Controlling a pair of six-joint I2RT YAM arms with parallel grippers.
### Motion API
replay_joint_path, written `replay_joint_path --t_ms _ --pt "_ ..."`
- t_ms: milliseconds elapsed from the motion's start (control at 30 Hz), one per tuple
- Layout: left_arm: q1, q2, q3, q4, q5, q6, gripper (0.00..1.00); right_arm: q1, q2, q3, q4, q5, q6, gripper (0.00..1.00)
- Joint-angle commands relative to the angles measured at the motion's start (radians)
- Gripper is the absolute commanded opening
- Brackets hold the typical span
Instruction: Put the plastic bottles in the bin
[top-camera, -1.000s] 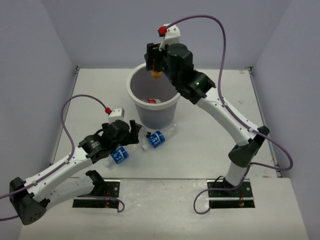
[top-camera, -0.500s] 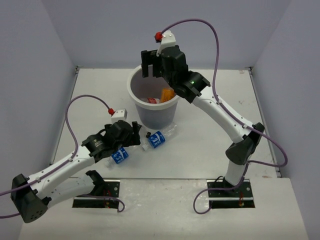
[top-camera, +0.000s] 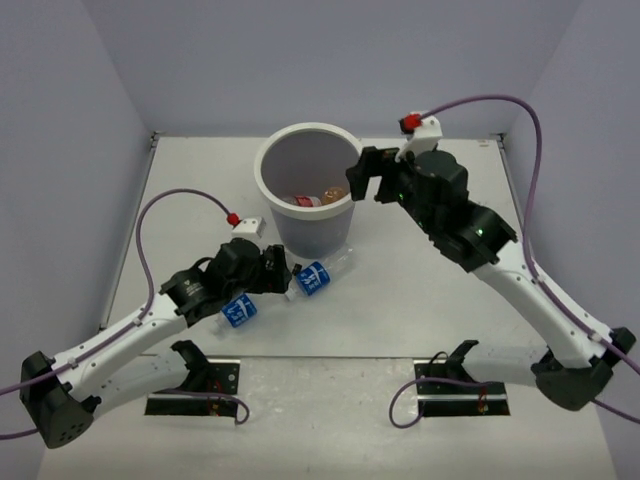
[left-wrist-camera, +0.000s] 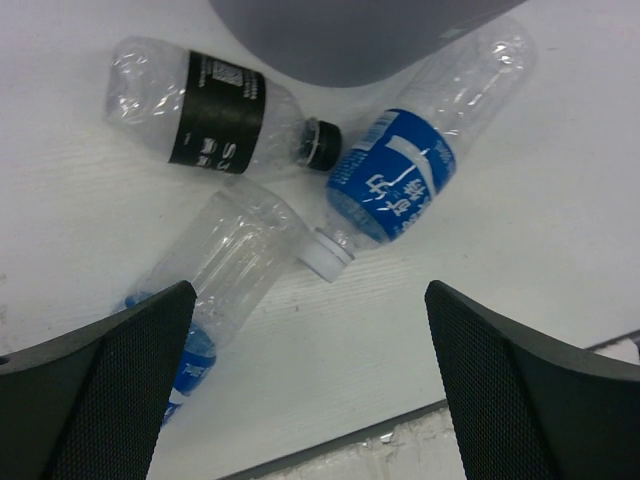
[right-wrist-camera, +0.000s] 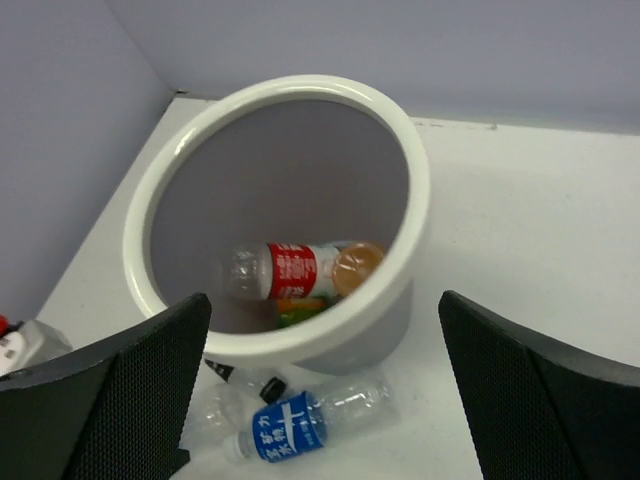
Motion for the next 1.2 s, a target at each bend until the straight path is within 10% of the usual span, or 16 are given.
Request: replay_joint_path --t_ms 0,500,1167 --pt "-0.009 -0.022 -0.01 0.124 0.104 0.091 1.0 -0.014 -0.183 -0.217 0.023 0.083 0.095 0.99" --pt "-0.207 0.373 0.133 0.191 -0.177 0.089 1.0 -0.077 -0.813 -0.842 0.029 0.189 0.378 0.99" --pt "-0.208 0.7 0.207 0.361 -0.239 0.105 1.0 -0.075 -0.82 -0.887 -0.011 0.155 0.411 0.99"
